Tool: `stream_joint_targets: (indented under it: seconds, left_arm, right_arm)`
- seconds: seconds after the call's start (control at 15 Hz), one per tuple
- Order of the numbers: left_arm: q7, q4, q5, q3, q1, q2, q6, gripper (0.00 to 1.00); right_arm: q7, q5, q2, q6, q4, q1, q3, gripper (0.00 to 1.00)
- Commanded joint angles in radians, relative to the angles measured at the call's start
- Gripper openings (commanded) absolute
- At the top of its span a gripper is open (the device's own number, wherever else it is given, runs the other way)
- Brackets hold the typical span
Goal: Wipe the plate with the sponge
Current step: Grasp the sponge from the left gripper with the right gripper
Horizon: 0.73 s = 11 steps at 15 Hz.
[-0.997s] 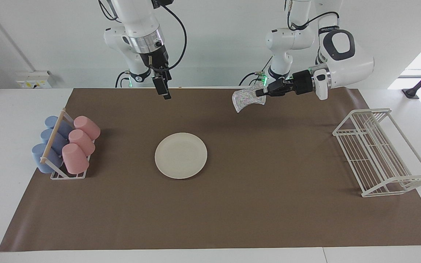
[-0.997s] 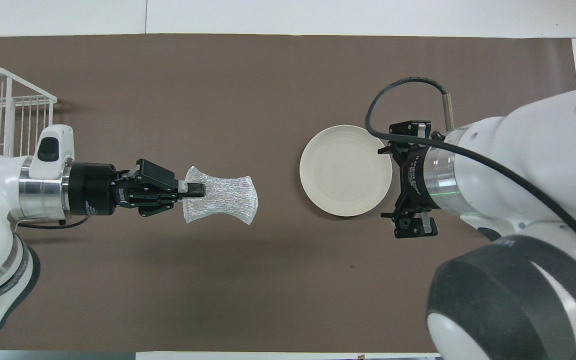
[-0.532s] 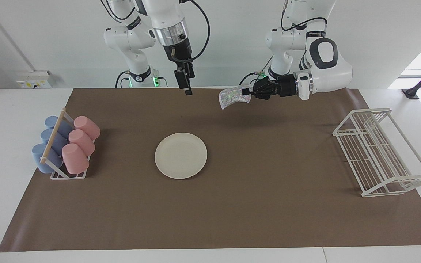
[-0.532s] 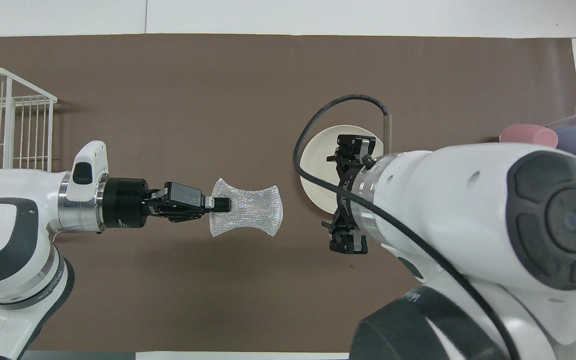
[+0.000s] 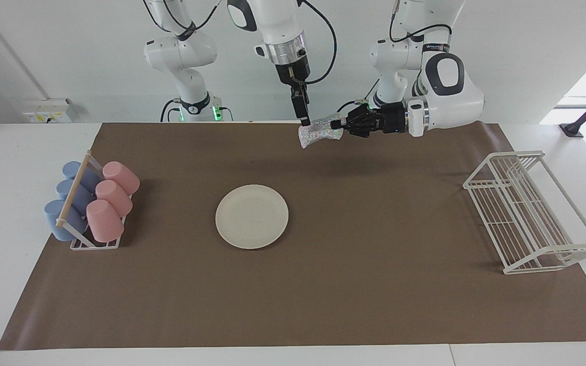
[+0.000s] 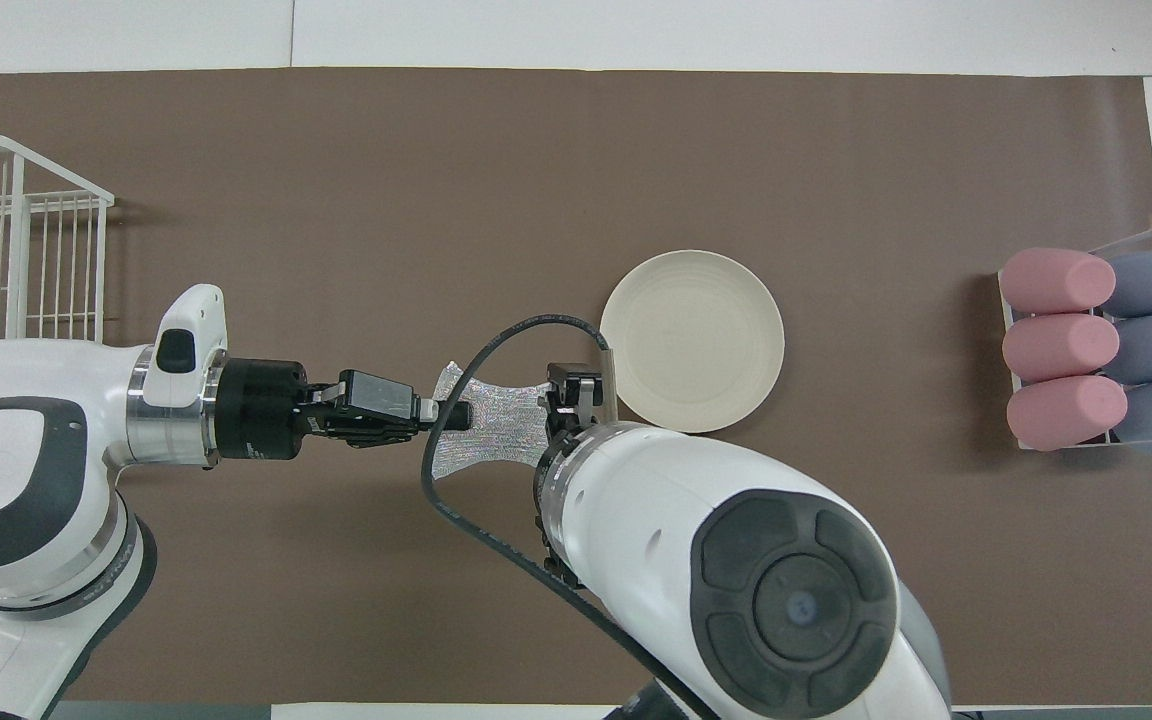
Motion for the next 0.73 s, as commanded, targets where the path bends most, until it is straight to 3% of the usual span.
stream_joint_targets:
  seconds: [0.0,0.2,0.66]
  left_arm:
    - [0.02,-0.014,-0.017,0.016,-0.004,-0.011,-0.037,0.0]
    - [0.019,-0.013,-0.016,0.016,-0.002,-0.011,-0.042,0.0]
    - [0.016,-0.011,-0.01,0.016,0.0,-0.011,-0.057,0.0]
  right_arm:
    - [-0.01,0.011,-0.015,0.055,-0.023,-0.018,0.001,1.0]
    - [-0.008,0.011,0.014,0.149,-0.025,-0.012,0.001,1.0]
    - [-0.014,0.01,0.016,0.168,-0.049,0.005,0.002,1.0]
